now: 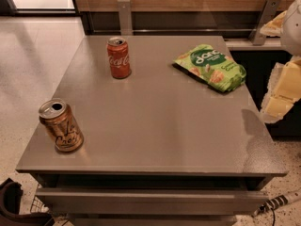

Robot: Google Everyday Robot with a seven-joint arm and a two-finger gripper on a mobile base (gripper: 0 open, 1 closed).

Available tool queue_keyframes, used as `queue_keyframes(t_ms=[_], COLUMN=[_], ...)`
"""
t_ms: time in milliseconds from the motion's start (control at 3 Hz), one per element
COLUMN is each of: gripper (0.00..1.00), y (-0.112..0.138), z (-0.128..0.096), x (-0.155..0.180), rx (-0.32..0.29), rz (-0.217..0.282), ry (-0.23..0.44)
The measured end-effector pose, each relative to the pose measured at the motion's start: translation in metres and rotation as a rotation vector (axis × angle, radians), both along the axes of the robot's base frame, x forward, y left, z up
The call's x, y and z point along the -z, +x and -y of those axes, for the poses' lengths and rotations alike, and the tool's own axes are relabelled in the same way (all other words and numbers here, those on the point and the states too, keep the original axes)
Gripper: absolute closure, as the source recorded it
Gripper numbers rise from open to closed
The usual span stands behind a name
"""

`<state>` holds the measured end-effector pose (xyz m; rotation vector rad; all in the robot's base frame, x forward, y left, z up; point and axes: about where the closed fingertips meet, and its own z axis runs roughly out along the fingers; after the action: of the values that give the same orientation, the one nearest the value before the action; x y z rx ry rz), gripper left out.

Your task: Move green rice chip bag near orange can

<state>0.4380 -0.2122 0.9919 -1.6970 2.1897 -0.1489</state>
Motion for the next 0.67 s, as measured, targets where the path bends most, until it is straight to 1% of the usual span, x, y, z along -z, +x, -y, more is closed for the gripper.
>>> queue_keyframes(t_ms=[333,667], gripper=[0.00,0.00], y=[0.000,0.014], z=[0.000,0.002], x=[0.000,-0.003], rx=[0.000,0.036], rz=[0.000,0.010], ry=[0.000,-0.012])
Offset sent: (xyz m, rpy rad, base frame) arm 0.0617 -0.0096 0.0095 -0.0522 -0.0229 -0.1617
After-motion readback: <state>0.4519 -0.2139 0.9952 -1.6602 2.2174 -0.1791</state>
